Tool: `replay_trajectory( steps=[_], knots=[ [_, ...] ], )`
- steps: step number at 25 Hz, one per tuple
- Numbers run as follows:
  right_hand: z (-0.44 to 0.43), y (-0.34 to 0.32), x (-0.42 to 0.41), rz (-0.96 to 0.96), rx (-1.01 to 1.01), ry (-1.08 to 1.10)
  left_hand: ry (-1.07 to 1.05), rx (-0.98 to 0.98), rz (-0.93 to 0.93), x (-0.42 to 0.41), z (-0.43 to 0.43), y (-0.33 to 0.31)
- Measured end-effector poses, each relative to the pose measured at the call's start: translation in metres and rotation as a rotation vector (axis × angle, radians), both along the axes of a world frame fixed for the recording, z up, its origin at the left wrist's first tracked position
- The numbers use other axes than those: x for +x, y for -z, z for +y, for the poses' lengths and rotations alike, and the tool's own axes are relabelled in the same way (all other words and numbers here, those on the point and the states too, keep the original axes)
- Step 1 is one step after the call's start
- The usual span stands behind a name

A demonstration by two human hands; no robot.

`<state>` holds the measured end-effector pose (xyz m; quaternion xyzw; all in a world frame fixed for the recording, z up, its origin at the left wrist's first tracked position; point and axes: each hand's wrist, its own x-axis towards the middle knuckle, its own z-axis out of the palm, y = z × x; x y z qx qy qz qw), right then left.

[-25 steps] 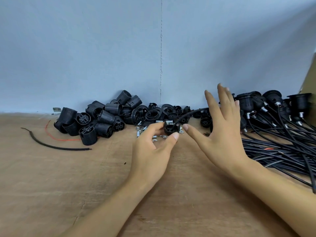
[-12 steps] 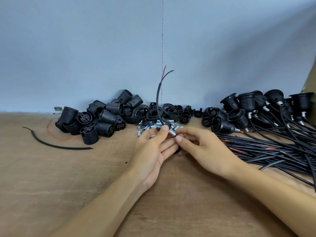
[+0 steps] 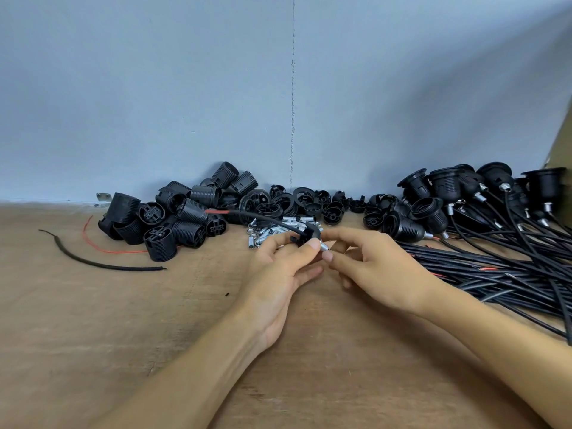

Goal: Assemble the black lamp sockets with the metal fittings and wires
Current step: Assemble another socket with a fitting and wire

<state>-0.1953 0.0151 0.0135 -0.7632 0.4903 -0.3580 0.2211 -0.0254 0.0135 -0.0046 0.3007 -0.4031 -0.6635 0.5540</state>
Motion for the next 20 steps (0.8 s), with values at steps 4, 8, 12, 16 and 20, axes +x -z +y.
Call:
replay_trajectory(
  steps=[4, 8, 12, 16, 20],
  knots=[
    [-0.005, -0.010, -0.013, 0.342, -0.252, 0.039, -0.072, -0.008, -0.034, 0.000, 0.000, -0.001],
    [-0.009, -0.018, -0.028, 0.557, -0.260, 0.223, -0.146, 0.024, -0.004, 0.006, -0.007, -0.003],
    [-0.011, -0.026, -0.040, 0.888, -0.152, 0.522, -0.180, 0.064, -0.031, 0.009, -0.012, 0.001],
    [-0.010, -0.030, -0.043, 0.948, -0.077, 0.631, -0.175, 0.045, -0.123, 0.008, -0.014, 0.005],
    [-0.004, -0.037, -0.037, 0.855, 0.027, 0.654, -0.147, 0.041, -0.131, 0.009, -0.015, 0.005]
  ],
)
